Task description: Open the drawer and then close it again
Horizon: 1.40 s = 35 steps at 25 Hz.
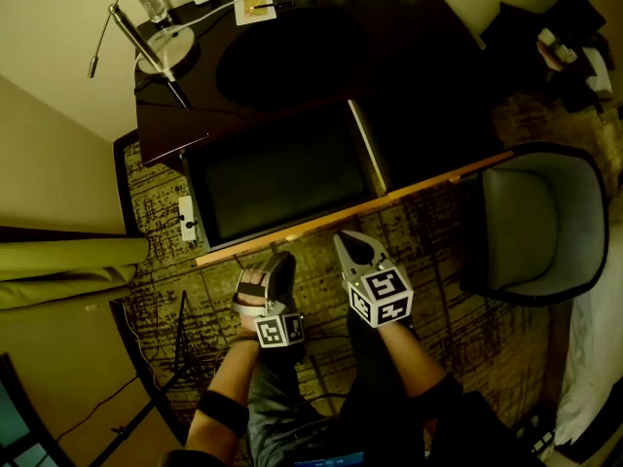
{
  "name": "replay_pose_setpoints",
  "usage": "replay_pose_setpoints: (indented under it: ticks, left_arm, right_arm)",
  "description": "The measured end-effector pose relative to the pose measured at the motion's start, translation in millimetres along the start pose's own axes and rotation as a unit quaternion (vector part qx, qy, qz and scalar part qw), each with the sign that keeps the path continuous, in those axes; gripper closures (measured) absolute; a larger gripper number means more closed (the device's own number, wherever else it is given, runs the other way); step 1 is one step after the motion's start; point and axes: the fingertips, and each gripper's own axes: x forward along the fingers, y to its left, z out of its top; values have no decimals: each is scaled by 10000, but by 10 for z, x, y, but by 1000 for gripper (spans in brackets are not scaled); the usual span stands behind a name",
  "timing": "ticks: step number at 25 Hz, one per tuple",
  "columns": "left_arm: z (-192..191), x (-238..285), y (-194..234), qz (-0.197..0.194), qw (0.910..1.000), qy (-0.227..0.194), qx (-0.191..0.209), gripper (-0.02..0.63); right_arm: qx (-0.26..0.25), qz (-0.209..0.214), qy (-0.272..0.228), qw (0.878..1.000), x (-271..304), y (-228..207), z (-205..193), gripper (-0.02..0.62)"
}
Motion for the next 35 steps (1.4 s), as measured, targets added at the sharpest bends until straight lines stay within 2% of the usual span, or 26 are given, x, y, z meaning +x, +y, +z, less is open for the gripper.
replay_pose_setpoints:
  ticks: [2, 5, 7, 10, 13, 18, 19, 22, 23, 25, 29, 35]
  left_arm:
    - [206, -230, 274, 48, 9995, 33, -309, 539]
    - [629, -565, 759, 206, 9969, -53, -753, 600]
    - [904, -789, 1077, 288, 9938, -114, -1069, 600]
    - [1276, -1072, 1523, 358, 9837, -180, -1751, 600]
    - [1614, -1270, 1850, 296, 9731, -269, -2269, 600]
    - [2013, -1474, 2390, 367, 9494, -499, -3079, 600]
    - [2062, -1516, 2480, 380, 9411, -540, -3316, 600]
    - [2133, -1578, 2725, 421, 9063, -594, -4164, 600]
    - [2139, -1586, 2794, 454, 8985, -610, -4323, 600]
    - [2131, -1597, 2882, 520, 8911, -632, -4463, 600]
    - [2099, -1588, 2936, 616, 8849, -631, -4573, 600]
    - [2086, -1643, 2946, 728, 8878, -637, -4500, 601]
  right_arm:
    - [-114, 93, -29, 9999, -134, 67, 200, 594]
    - [-333, 212, -67, 9992, -352, 171, 506, 594]
    - [-403, 308, -105, 9987, -510, 253, 711, 594]
    - [-464, 452, -204, 9977, -763, 348, 1023, 594]
    - [-554, 604, -332, 9961, -1008, 393, 1313, 594]
    - [-803, 822, -538, 9919, -1314, 418, 1759, 594]
    - [-825, 853, -579, 9912, -1375, 415, 1830, 594]
    - [-910, 882, -688, 9895, -1511, 341, 2029, 594]
    - [-967, 870, -717, 9889, -1532, 318, 2082, 594]
    - [-1098, 831, -769, 9875, -1555, 296, 2153, 594]
    - [-1125, 779, -836, 9871, -1607, 264, 2220, 594]
    - [-997, 711, -825, 9890, -1600, 249, 2202, 594]
